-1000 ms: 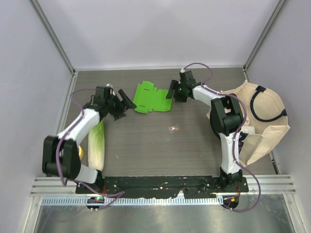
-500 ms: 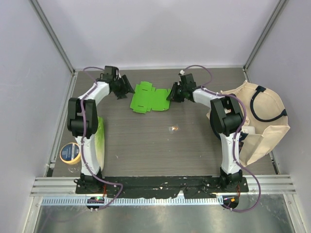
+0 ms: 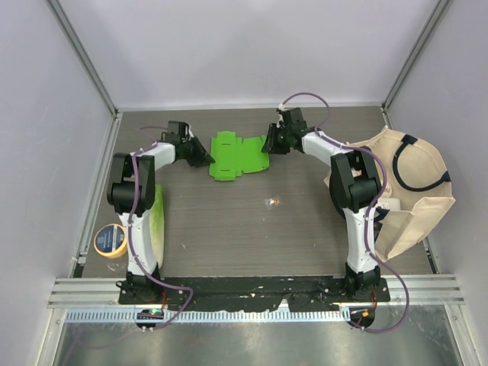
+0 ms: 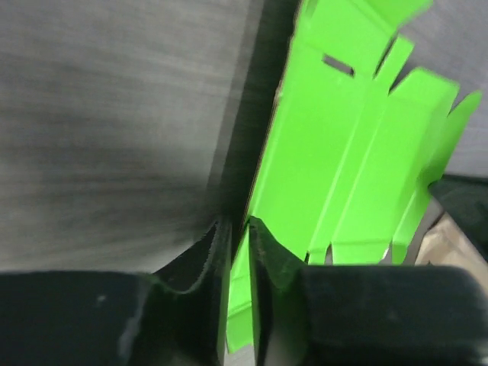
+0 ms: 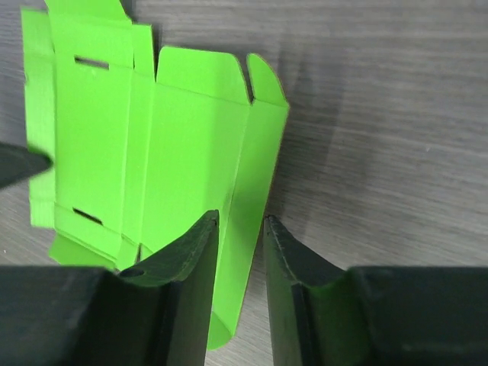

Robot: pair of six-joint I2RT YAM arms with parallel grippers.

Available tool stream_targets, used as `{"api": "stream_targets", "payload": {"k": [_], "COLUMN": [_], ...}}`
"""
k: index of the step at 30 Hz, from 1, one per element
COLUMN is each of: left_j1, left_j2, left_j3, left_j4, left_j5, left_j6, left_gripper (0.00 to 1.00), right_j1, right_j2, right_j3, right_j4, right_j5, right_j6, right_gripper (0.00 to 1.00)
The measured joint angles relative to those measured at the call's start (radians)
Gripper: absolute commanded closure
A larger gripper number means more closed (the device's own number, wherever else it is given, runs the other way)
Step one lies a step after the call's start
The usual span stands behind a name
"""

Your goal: Fold the paper box

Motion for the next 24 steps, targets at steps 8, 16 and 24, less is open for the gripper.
{"api": "stream_targets", "payload": {"k": [8,16,24], "left_j1": [-0.027,-0.042,-0.044], "left_j2": [-0.209,-0.478,-0.606], "left_j3": [-0.317,-0.505,-0.451], "left_j4": [0.116,0.068,-0.250], "left_j5": [-0.038,-0.072,-0.070], "left_j6": [-0.120,-0.070,0.231], "left_gripper": [1.00,1.00,1.00], "right_j1": [0.085,0.262,0.239], "right_j2": [0.018,-0.318,-0.463], "right_j3": [0.260,-0.094,-0.204], "right_j4": [-0.322,-0.417,-0.288], "right_j5": [0.381,0.577,0.290], "right_j6": [-0.055,-0.166,-0.380], "right_gripper": [0.24,0.25,0.26]}}
